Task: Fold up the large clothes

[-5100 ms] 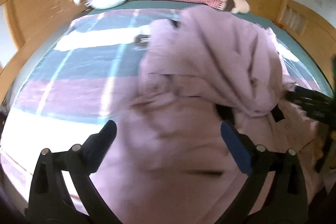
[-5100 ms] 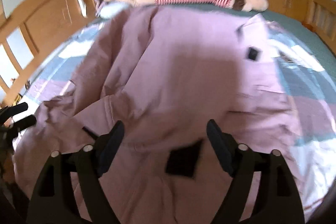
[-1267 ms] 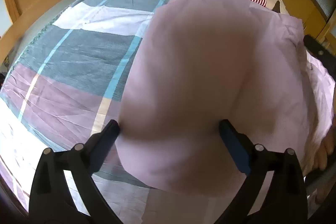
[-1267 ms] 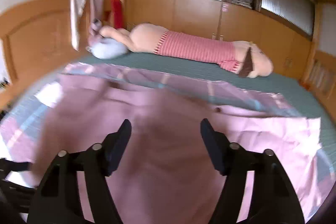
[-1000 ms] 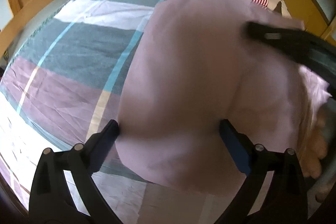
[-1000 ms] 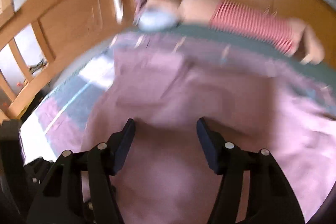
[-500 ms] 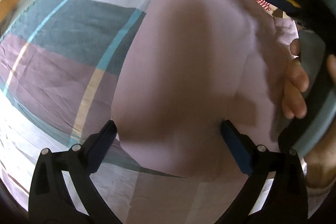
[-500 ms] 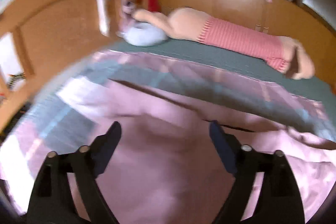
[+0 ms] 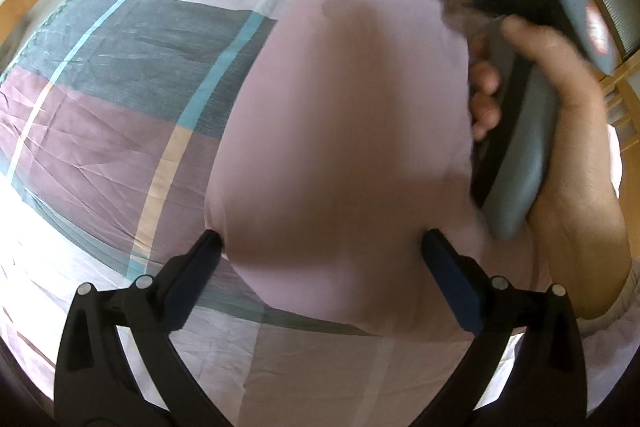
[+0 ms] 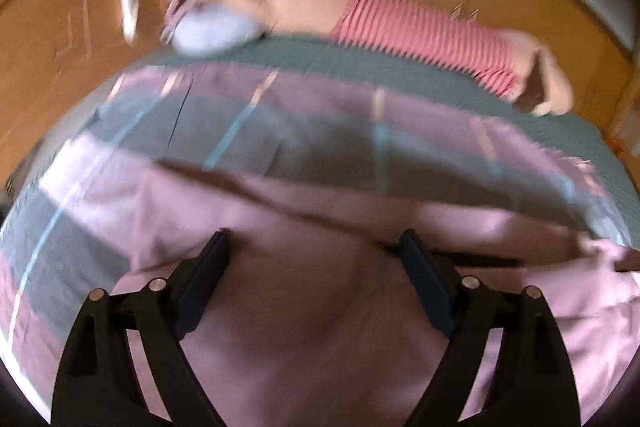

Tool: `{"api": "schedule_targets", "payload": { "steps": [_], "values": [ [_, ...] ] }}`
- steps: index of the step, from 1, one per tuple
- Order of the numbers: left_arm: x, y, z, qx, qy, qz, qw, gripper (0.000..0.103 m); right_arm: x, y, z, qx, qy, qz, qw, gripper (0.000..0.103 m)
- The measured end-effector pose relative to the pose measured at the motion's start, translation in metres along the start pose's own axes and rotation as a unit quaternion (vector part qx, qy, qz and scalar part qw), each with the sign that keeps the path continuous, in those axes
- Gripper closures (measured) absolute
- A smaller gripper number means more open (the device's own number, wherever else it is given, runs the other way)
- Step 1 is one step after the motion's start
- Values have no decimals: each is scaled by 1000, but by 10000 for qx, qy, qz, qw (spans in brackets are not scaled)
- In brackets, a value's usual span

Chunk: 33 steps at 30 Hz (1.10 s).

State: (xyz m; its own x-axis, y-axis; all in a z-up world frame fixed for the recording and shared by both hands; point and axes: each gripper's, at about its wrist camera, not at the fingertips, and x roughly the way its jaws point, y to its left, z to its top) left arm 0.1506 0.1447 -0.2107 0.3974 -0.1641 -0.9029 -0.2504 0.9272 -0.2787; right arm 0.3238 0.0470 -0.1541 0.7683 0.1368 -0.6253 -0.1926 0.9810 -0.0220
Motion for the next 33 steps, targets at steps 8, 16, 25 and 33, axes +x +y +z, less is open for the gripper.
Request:
{"api": "schedule_targets", "payload": {
  "steps": [8, 16, 25, 33],
  "values": [
    [-10, 2, 2, -166, -301, -98, 9994, 2, -120, -57, -28, -318, -563, 215, 9977, 14],
    [-32, -12, 2, -130, -939, -113, 9954, 2, -73, -134, -76, 52, 593, -528, 9968, 11],
    [-47, -24, -6, 86, -1518, -40, 9884, 2, -15, -140, -57, -34, 631, -901, 9939, 1],
    [-58, -59, -16, 875, -1905, -35, 9778, 2, -105, -160, -65, 209, -368, -411, 9983, 3]
  ]
}}
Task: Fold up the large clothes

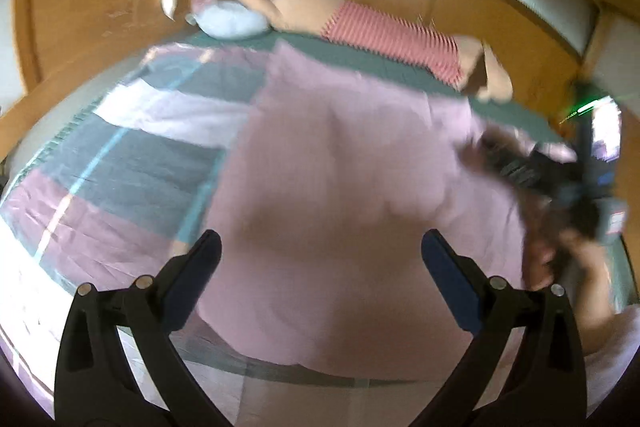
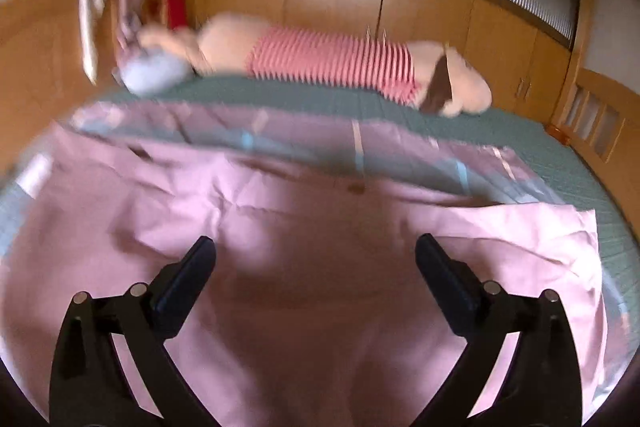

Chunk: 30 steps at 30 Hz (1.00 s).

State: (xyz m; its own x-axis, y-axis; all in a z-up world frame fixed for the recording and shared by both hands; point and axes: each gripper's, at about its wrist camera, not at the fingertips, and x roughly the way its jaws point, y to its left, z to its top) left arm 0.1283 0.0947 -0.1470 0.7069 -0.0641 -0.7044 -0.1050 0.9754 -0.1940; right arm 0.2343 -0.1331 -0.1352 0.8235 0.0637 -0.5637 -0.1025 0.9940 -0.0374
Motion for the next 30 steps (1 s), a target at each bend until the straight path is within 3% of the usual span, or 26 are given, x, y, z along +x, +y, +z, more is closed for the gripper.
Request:
{"api": "schedule_targets", "payload": {
  "steps": [2, 5, 9, 15, 18, 21, 22, 23, 25, 26, 27, 30],
  "values": [
    [11, -4, -3, 84, 266, -31, 9996, 2, -7, -22, -7, 48, 130, -25, 9999, 3],
    [27, -7, -7, 109, 584, -70, 9982, 2, 1, -56, -15, 0, 374, -595, 9975, 3],
    [32, -11, -7, 279, 639, 66, 9975, 2, 17, -137, -25, 711, 533, -1191, 9889, 3],
    [36, -13, -11, 430, 691, 280, 9963, 2, 27, -233, -28, 1855, 902, -2215, 9531, 2],
    [37, -9, -10, 375, 680, 324, 9965, 2, -4, -228, -24, 1955, 418, -2159, 9557, 3],
    [36, -6, -8, 307, 695, 297, 9967, 2, -29, -199, -24, 1477, 260, -1511, 9771, 3],
    [37, -5, -8, 287, 713, 299, 9966, 2, -30, -195, -27, 1280, 309, -1477, 9802, 3],
    [38, -3, -8, 259, 735, 300, 9965, 2, -27, -196, -32, 1111, 462, -1604, 9797, 3],
    [39, 2, -7, 150, 784, 294, 9964, 2, -15, -218, -48, 1135, 1133, -2355, 9586, 3],
    [39, 5, -7, 99, 787, 288, 9964, 2, -20, -230, -55, 1400, 1200, -2502, 9505, 3],
    [39, 8, -6, 54, 783, 286, 9965, 2, -37, -241, -61, 1804, 1020, -2553, 9444, 4],
    [33, 15, -3, -187, 685, 176, 9973, 2, -86, -233, -71, 2146, 508, -2190, 9505, 4]
  ]
}}
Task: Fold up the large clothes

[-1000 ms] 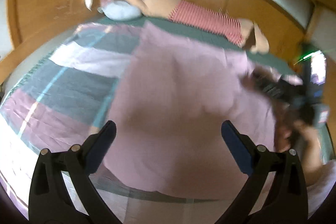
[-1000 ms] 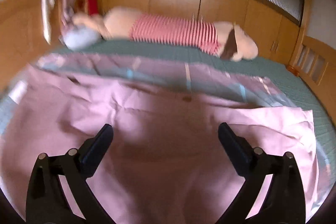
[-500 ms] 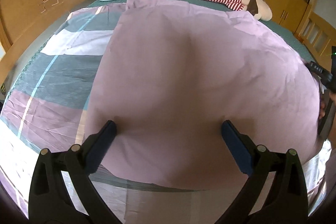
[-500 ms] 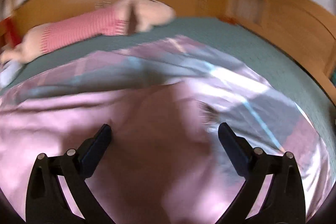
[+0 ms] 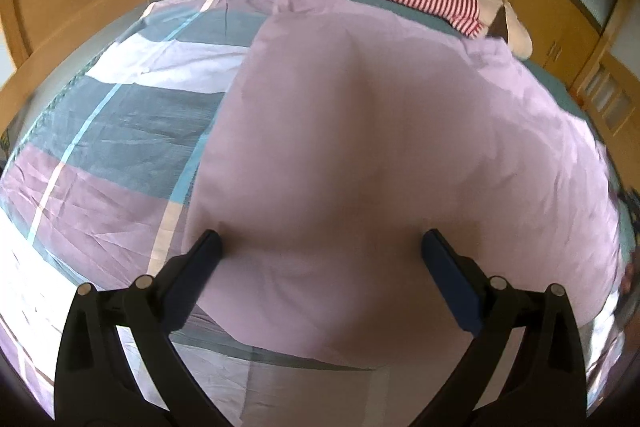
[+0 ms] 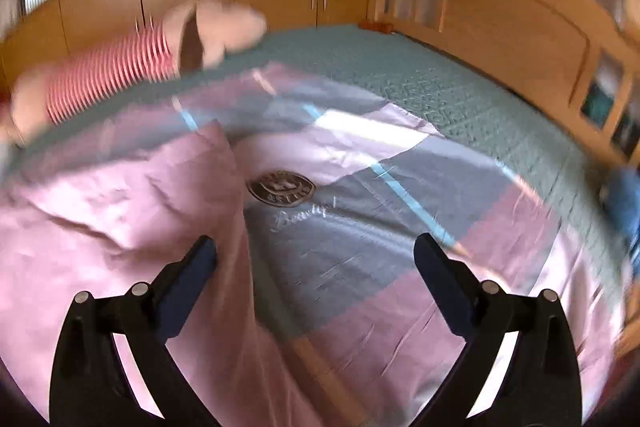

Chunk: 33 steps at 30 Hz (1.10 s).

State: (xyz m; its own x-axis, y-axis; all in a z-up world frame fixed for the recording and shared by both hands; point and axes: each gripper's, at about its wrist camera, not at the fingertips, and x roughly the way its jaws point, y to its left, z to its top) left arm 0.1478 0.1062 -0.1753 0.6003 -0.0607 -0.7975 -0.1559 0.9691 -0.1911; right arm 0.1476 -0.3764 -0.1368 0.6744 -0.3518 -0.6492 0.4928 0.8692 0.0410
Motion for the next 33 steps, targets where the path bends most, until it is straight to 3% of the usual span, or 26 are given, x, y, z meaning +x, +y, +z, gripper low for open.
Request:
{"api": "schedule_targets", "payload": {
  "steps": [5, 11, 18, 22, 28, 33],
  "values": [
    [-25, -8, -2, 0, -424, -349, 9985, 2, -92, 20, -56, -255, -318, 1007, 9941, 3],
    [-69, -44, -16, 444, -953, -465, 9934, 2, -141, 64, -88, -714, -220, 1693, 9827, 3],
    [-109, -87, -49, 1239, -1050, -534, 9853, 2, -179, 88, -97, -1345, -608, 1775, 9730, 1],
    [-124, -103, -66, 1628, -1278, -299, 9779, 2, -185, 89, -99, -1423, -679, 1568, 9750, 1],
    [-124, -114, -75, 1728, -1004, -326, 9793, 2, -199, 89, -101, -1436, -872, 1602, 9727, 1],
    [-133, -116, -79, 1587, -1164, -46, 9804, 2, -204, 93, -104, -1514, -898, 1569, 9718, 1]
  ]
}}
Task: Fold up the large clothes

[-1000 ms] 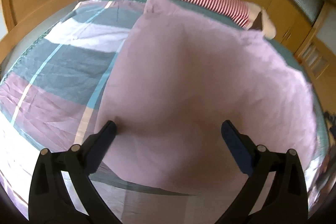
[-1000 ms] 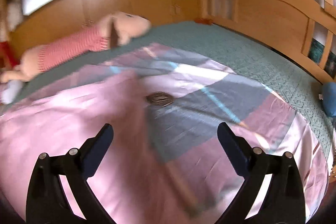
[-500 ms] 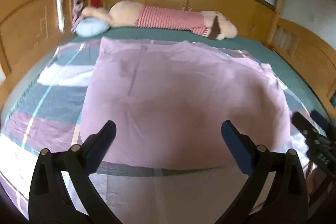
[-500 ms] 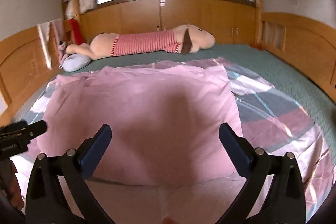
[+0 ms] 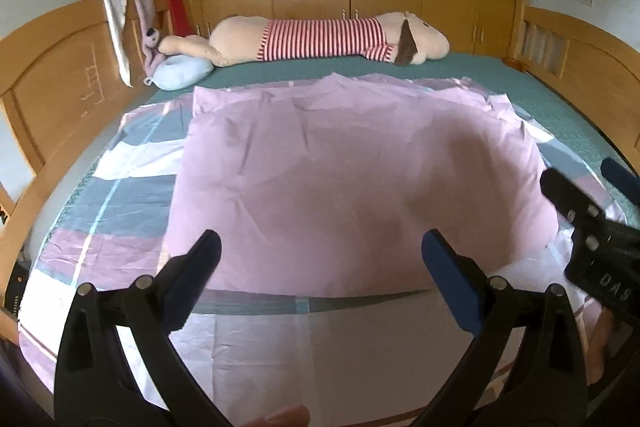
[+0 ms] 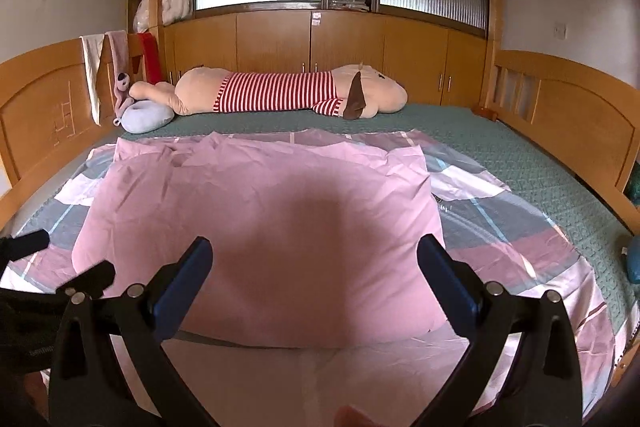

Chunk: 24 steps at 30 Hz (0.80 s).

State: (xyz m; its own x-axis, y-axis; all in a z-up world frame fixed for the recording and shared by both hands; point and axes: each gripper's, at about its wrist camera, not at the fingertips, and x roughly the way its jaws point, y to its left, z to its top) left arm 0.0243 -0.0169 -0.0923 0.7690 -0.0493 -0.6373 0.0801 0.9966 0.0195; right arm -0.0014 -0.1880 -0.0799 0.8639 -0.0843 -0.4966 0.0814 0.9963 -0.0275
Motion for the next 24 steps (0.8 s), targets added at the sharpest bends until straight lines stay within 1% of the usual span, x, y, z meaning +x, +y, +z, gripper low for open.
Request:
{"api": "schedule_targets", "payload": {
  "steps": [2, 6, 13, 21, 24],
  "values": [
    [-3, 1, 0, -45, -63, -43, 10000, 2, 0, 1, -1, -14, -13, -33, 10000, 1],
    [-4, 6, 0, -122, -86, -12, 9999, 2, 3, 6, -2, -83, 0, -88, 9999, 1],
    [-6, 14, 1, -292, -108, -90, 9995, 2, 5, 14, -5, -158, 68, -26, 9998, 1],
    [-3, 21, 1, -444, -34, -208, 9988, 2, 11, 16, -9, -202, 199, 31, 9996, 1],
    [-2, 21, 0, -459, -9, -213, 9987, 2, 10, 17, -9, -222, 176, 9, 9996, 1]
  ]
}}
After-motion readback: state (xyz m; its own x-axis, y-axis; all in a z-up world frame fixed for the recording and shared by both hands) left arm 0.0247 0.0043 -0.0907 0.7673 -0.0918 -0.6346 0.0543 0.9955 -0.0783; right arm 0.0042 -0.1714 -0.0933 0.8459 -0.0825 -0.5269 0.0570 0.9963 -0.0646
